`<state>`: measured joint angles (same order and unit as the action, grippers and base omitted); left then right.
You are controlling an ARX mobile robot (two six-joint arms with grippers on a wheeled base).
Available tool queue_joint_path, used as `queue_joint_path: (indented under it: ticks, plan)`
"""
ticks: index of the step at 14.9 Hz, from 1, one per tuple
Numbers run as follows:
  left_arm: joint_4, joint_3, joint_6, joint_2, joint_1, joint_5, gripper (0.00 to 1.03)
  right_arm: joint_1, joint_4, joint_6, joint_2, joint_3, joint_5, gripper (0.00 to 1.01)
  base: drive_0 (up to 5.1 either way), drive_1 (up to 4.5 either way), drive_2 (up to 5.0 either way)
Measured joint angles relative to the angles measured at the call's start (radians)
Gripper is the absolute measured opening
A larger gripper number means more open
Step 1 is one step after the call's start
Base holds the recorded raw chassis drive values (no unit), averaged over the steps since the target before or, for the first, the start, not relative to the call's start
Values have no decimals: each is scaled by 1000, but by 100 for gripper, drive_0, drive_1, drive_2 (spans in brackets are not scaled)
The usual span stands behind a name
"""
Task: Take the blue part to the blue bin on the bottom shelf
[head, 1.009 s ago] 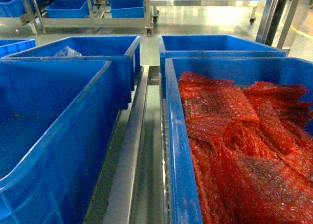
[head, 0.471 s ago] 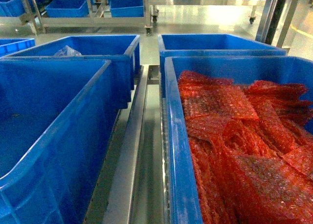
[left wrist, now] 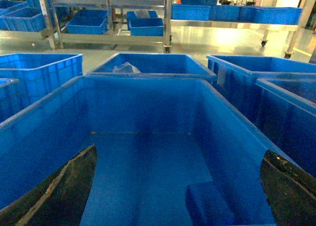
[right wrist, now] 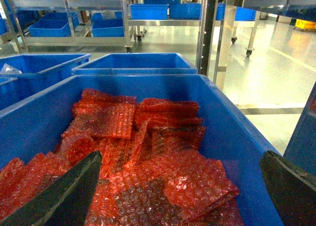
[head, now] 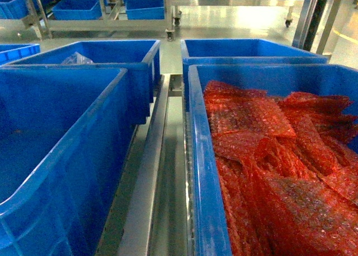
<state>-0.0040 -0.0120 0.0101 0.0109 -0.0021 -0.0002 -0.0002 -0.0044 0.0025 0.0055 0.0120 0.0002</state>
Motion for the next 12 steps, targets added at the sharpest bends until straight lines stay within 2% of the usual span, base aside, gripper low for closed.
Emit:
queue_joint_path:
  ticks: [12]
  plan:
    - [0,0,0,0,0,0,98,0,0,0,0,0,0,98,0,0,0]
